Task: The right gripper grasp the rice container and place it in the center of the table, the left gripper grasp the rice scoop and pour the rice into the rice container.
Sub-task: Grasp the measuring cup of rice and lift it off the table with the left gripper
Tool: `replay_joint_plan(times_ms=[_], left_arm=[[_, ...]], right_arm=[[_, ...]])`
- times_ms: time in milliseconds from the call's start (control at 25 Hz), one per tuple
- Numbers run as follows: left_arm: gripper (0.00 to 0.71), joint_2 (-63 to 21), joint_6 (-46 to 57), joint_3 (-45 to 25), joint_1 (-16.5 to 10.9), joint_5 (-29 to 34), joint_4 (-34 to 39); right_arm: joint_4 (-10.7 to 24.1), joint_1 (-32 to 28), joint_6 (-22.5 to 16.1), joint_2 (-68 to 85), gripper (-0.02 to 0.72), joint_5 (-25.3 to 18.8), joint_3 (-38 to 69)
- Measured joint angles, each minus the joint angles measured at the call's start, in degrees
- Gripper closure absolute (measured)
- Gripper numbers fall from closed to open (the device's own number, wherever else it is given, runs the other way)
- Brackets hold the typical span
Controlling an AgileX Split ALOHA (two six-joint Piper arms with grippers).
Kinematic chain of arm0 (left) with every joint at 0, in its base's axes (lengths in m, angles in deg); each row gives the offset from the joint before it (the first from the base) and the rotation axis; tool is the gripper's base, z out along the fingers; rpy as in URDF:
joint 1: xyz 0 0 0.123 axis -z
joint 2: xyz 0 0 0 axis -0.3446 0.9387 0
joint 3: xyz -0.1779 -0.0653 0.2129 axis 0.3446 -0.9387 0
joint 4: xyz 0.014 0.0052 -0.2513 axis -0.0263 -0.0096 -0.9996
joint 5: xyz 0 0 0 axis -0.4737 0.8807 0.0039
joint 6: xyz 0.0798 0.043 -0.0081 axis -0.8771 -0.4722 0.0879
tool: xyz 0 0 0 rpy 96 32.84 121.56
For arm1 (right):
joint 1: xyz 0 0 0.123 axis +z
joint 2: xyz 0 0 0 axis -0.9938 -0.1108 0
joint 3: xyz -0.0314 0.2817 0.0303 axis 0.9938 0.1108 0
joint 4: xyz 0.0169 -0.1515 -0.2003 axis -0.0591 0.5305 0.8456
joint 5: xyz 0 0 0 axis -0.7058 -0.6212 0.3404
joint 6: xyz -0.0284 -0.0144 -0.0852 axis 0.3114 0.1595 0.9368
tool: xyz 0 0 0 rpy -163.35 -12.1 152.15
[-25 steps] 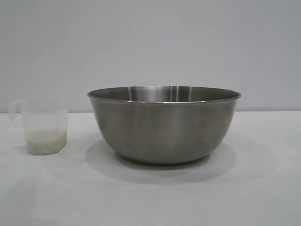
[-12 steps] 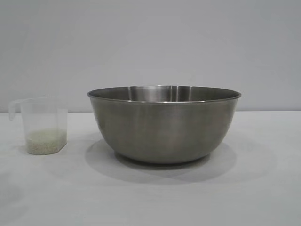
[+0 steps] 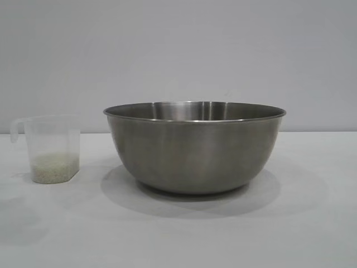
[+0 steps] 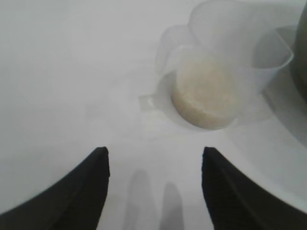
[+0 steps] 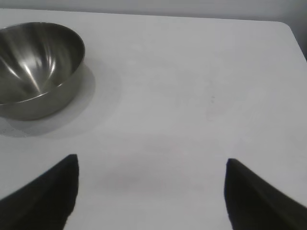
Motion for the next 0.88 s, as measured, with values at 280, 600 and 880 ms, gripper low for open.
replay_joint_plan(times_ms=[280, 600, 880], left_arm=[[0.34, 0.3, 0.0, 2.62, 0.0, -0.18, 0.0], [0.436, 0.39, 0.0, 3.43, 0.0, -0.39, 0.13], [0.436, 0.56, 0.13, 4.12, 0.0, -0.39, 2.02]], right_arm=[[0.0, 0.0, 0.0, 0.0, 0.169, 0.0, 0.0], [0.0, 0.0, 0.0, 0.0, 0.169, 0.0, 0.0], [0.0, 0.0, 0.0, 0.0, 0.169, 0.0, 0.0]])
